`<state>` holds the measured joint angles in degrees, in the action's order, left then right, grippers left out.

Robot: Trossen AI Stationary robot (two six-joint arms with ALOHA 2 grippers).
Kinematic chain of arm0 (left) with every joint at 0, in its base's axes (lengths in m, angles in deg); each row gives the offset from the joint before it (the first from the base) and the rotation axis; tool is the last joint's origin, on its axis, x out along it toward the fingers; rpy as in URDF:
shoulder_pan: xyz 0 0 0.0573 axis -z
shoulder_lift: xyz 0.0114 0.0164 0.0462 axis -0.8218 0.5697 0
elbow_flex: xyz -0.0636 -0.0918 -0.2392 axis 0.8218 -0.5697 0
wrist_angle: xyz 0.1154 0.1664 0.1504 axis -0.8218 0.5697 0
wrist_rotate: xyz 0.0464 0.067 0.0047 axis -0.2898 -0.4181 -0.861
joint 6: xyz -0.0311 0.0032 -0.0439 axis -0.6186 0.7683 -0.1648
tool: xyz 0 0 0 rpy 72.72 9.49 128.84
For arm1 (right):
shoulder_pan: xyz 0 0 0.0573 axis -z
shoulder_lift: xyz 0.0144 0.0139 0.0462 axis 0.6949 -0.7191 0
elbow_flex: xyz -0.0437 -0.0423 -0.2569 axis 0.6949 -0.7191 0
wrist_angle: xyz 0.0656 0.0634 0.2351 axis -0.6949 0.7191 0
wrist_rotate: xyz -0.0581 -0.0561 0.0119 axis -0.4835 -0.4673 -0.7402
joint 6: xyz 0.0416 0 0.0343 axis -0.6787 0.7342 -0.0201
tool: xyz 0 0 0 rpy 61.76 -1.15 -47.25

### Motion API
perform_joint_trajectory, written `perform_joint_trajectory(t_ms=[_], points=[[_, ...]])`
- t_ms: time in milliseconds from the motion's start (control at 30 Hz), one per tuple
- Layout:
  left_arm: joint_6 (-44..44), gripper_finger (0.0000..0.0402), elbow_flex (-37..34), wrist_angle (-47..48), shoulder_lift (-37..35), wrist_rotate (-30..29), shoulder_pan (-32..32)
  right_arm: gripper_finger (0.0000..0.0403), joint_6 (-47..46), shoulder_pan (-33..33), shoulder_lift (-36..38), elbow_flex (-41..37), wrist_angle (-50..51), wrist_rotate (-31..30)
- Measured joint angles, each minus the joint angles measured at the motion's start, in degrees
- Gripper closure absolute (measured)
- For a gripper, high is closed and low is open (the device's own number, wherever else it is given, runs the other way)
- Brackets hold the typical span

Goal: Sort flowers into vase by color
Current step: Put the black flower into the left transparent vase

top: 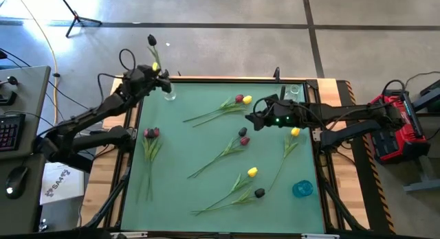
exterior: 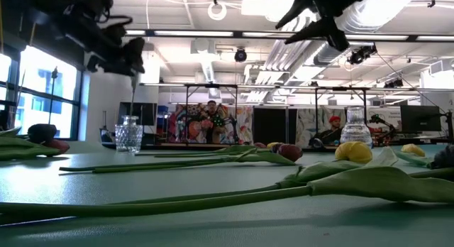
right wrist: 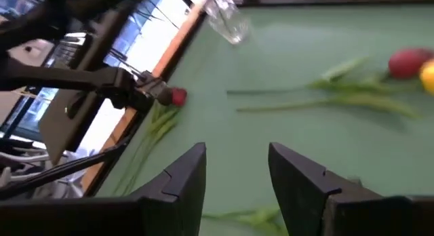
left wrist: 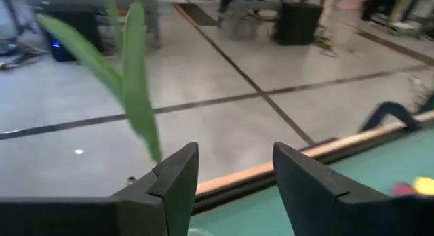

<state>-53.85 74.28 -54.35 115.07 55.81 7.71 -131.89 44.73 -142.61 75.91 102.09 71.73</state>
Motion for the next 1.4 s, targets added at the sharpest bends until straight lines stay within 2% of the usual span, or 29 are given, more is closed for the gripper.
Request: perform_joint_trajectory(t_ms=[133,233,300,467,633,800,1233,1300,1400], points=[[0.9,0.0226,5.2,7.8,-1.8,5.5,2.5,0.0253,-5.7,-0.8,0.0,0.0,7.1,1.0],[0.2,0.0241,6.1,9.6,-1.2,9.1,6.9,0.0253,-6.9,-1.0,0.0,0.0,12.3,2.2],[-0.5,0.0252,6.1,9.6,0.2,9.3,10.8,0.0253,-6.8,-1.1,0.0,0.0,14.0,3.1],[-0.4,0.0275,6.1,4.6,7.2,7.4,19.8,0.0253,-4.3,-1.1,0.0,0.0,14.2,5.2],[0.2,0.0275,7.9,-0.3,17.4,7.2,24.5,0.0253,-1.9,-0.3,0.0,0.0,14.3,9.0],[1.0,0.0273,12.1,-0.3,28.3,7.4,25.6,0.0253,-1.7,-1.0,0.0,0.0,14.4,9.2],[2.8,0.0273,21.1,0.2,48.1,18.1,22.8,0.0253,-3.7,-5.0,0.0,0.0,19.7,7.4],[-0.4,0.0273,22.1,3.6,49.5,19.5,22.8,0.0253,-4.7,-5.5,0.0,0.0,21.1,7.0],[-7.7,0.0273,24.3,13.2,49.6,17.4,22.8,0.0253,-6.6,-6.6,0.0,0.0,24.4,5.4]])
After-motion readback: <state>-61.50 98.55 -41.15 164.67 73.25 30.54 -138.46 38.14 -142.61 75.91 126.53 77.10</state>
